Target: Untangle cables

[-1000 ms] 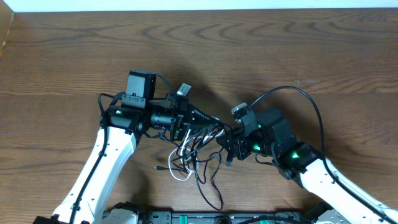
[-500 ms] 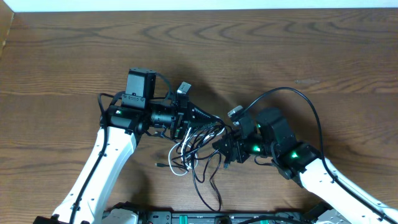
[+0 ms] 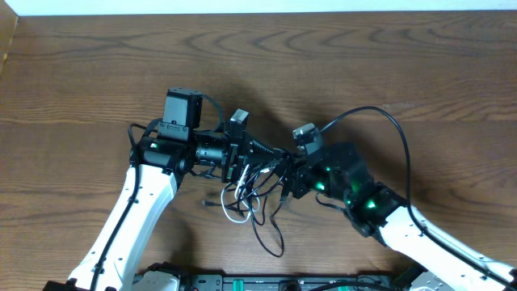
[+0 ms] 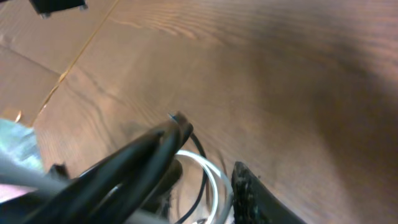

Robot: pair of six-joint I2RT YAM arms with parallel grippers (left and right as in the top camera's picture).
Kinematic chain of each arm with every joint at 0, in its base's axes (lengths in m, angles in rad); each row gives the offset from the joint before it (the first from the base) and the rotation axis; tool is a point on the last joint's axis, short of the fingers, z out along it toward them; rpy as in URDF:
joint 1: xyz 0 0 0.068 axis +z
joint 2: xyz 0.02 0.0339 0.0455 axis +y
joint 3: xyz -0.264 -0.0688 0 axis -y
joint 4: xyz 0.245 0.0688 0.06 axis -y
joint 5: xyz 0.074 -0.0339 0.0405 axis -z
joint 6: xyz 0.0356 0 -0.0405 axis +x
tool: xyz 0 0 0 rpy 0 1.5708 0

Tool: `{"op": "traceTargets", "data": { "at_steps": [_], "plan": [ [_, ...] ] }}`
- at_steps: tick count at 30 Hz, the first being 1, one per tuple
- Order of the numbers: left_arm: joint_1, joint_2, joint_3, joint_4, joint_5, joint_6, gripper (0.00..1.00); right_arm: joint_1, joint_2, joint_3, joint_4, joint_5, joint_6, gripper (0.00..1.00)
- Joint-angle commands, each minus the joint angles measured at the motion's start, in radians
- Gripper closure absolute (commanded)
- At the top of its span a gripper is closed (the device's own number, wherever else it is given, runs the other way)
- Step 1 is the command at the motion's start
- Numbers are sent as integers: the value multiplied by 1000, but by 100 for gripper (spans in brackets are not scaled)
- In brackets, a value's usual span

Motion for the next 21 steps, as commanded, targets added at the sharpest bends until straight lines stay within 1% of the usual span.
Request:
{"op": "traceTargets", "data": {
  "at_steps": [1,5,9,13,16,17,18,19,21],
  "plan": [
    [-1,1,16,2,51,-24,93,12,30,0,-3,153,58,93],
    [-1,2,15,6,50,-15,93,7,38,0,-40,157,39,99],
    [-1,2,15,10,9,48,93,3,35,0,-60,156,-16,99],
    [-1,2,15,9,5,158,92,-20,2,0,-102,153,-26,99],
    [-2,2,15,-13,5,327,91,-59,-56,0,-180,153,-49,99],
    [-3,2,15,-32,4,390,86,-72,-77,0,-208,153,-60,99],
    [-7,2,15,-57,-9,452,78,-87,-104,0,-238,153,-76,99],
    [-13,2,15,-85,-36,496,67,-100,-128,0,-261,152,-87,99],
    [-32,2,15,-172,-151,559,50,-123,-185,0,-306,142,-111,99]
  ]
}}
